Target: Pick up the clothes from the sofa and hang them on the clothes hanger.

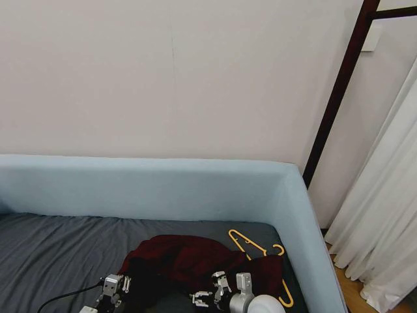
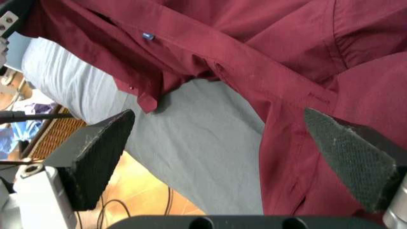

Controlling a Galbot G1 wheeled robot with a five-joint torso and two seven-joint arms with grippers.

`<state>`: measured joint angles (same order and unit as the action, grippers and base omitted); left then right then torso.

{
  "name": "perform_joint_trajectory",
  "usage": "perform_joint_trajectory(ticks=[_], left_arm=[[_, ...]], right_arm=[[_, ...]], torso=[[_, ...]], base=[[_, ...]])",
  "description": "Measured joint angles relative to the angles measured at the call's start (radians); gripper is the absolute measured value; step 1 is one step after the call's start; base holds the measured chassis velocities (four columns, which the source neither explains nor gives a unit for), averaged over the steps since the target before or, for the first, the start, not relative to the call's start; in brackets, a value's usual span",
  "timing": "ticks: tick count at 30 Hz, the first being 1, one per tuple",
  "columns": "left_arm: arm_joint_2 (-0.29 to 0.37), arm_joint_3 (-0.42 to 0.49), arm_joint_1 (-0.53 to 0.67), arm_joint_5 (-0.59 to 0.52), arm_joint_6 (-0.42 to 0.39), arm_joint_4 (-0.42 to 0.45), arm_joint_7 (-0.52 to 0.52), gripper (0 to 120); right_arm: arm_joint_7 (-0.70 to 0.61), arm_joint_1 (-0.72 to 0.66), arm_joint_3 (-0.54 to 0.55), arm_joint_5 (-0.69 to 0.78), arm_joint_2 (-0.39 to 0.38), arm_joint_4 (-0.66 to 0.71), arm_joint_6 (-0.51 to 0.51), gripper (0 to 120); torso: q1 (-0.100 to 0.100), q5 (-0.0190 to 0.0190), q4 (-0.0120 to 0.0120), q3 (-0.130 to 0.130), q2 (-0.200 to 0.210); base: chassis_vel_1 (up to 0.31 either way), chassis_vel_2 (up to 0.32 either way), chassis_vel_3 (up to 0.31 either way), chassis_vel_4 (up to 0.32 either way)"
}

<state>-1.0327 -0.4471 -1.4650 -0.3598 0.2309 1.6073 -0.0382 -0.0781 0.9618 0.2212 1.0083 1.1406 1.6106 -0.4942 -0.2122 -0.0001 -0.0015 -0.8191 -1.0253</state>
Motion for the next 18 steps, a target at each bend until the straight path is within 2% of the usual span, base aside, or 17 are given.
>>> perform_joint_trajectory(ticks=[8,9,12,18], left_arm=[[0.000,0.000,0.000,0.000,0.000,0.000,0.001,0],[-0.001,-0.004,0.002,-0.002,0.000,-0.003,0.003,0],[-0.004,-0.010,0.007,-0.005,0.001,-0.010,0.006,0],[-0.005,-0.010,0.010,-0.005,0.002,-0.011,0.006,0]], right_arm=[[0.000,0.000,0.001,-0.003,-0.001,0.001,0.001,100],[0.010,-0.008,0.018,-0.053,0.008,-0.019,0.045,100],[0.037,-0.032,0.064,-0.137,0.050,-0.121,0.129,100],[0.046,-0.032,0.076,-0.155,0.059,-0.133,0.147,100]], torso=[[0.000,0.0000,0.0000,0.000,0.000],[0.000,-0.0011,-0.0006,0.000,0.000],[0.000,0.0006,0.0005,0.000,0.000],[0.000,0.0002,0.0000,0.000,0.000]], base=[[0.000,0.000,0.000,0.000],[0.000,0.000,0.000,0.000],[0.000,0.000,0.000,0.000],[0.000,0.000,0.000,0.000]])
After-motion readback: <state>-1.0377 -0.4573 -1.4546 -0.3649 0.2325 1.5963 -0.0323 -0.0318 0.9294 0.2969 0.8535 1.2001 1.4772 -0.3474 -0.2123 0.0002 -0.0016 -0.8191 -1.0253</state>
